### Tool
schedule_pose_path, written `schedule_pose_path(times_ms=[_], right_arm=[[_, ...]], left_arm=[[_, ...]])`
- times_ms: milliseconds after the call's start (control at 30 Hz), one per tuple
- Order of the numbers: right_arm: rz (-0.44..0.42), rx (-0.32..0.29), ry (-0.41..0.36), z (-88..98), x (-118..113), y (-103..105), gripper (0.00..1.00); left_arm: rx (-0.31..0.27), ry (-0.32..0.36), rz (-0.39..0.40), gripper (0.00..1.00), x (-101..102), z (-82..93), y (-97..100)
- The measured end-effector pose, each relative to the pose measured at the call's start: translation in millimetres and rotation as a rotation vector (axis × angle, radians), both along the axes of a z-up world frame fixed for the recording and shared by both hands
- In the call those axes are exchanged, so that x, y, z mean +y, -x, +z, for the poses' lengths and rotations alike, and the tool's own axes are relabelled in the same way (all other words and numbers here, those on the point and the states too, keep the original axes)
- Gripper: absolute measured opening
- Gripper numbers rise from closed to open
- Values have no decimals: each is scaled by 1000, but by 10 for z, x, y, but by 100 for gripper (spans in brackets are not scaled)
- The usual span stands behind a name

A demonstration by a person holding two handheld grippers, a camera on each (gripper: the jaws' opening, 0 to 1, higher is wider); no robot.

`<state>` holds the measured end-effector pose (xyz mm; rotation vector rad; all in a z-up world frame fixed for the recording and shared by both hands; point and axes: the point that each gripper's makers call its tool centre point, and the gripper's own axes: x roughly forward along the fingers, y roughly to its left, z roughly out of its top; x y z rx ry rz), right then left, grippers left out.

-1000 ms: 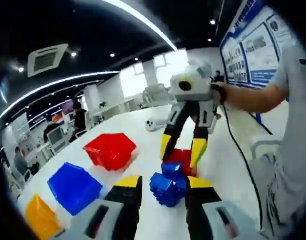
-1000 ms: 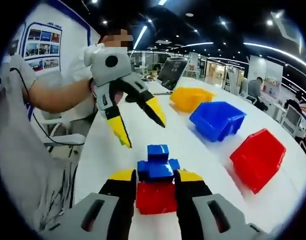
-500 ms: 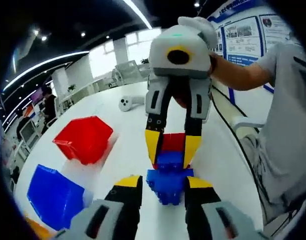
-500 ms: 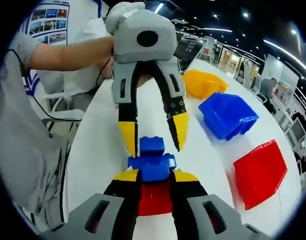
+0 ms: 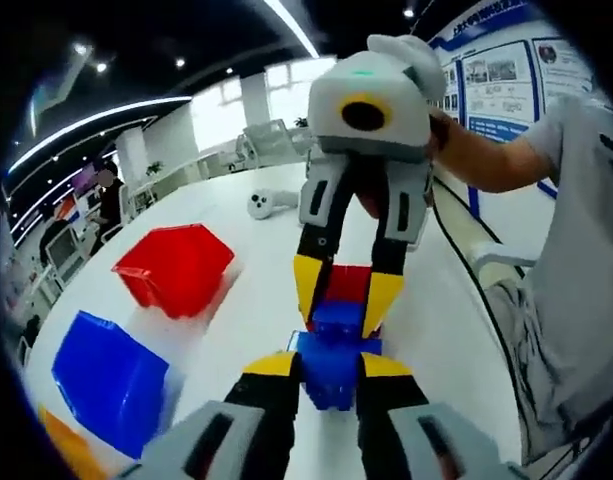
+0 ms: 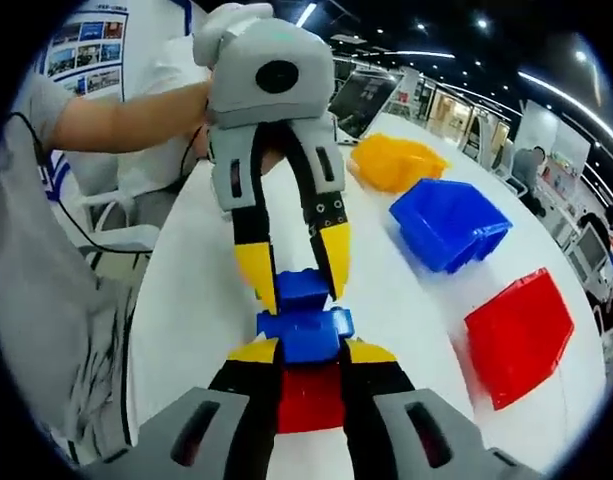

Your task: Take apart the toy blocks one by one and place each separated block into its matching bin, sorting the blocks by their type until all the connected pieces are disassembled and separated into the correct bins

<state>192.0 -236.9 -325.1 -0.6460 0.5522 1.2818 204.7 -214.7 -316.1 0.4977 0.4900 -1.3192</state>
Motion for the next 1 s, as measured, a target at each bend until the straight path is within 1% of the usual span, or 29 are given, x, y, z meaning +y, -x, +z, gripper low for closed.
schedule_pose_path(times_ms=[100, 167, 200, 233, 267, 300, 333, 400, 467, 500, 567, 600, 633, 733, 833, 900, 933, 967, 1000], right_arm=[[-15, -1, -7, -2, -5, 8, 24], [-26, -4, -15, 2, -11, -11, 24], [-29, -6, -19, 1, -18, -13, 24], [-45, 6, -29, -5, -17, -18, 24], [-41, 4, -34, -11, -28, -16, 24], [-53, 20, -55, -14, -17, -11, 24], [-54, 22, -62, -19, -24, -7, 24], [-60, 26, -73, -31, -44, 10, 24], [-57, 22, -69, -38, -26, -13, 24], [-58, 20, -66, -44, -19, -14, 24], [-53, 8, -66, -48, -19, -18, 24], [-48, 5, -74, -50, -19, -17, 24], [-47, 13, -89, -47, -8, -33, 24], [-61, 22, -121, -38, -16, -53, 24], [-93, 20, -158, -33, -4, -148, 24], [-113, 24, -176, -43, -4, -172, 24], [-119, 23, -184, -36, 8, -175, 24], [-121, 21, -184, -35, 15, -170, 24], [-119, 15, -174, -41, 17, -164, 24]], left_arm=[[14, 15, 38, 23, 39, -1, -36], [26, 31, 104, 23, 117, -1, -69], [30, 36, 124, 23, 150, -12, -71], [37, 43, 159, 23, 189, -18, -84], [40, 52, 181, 23, 225, -27, -61], [27, 60, 193, 23, 248, -28, -68], [20, 75, 230, 24, 297, -39, -86], [8, 96, 261, 24, 379, -67, -108], [23, 136, 287, 24, 434, -68, -112], [26, 146, 301, 24, 462, -68, -124], [14, 147, 331, 24, 555, -65, -198], [8, 153, 338, 24, 575, -36, -214], [3, 167, 347, 24, 595, -8, -241], [-14, 199, 371, 24, 642, 78, -301], [-42, 228, 404, 24, 703, 169, -359], [-56, 267, 427, 24, 726, 253, -388], [-61, 305, 440, 24, 735, 312, -428], [-64, 325, 448, 24, 742, 352, -451], [-76, 365, 467, 24, 769, 439, -519]])
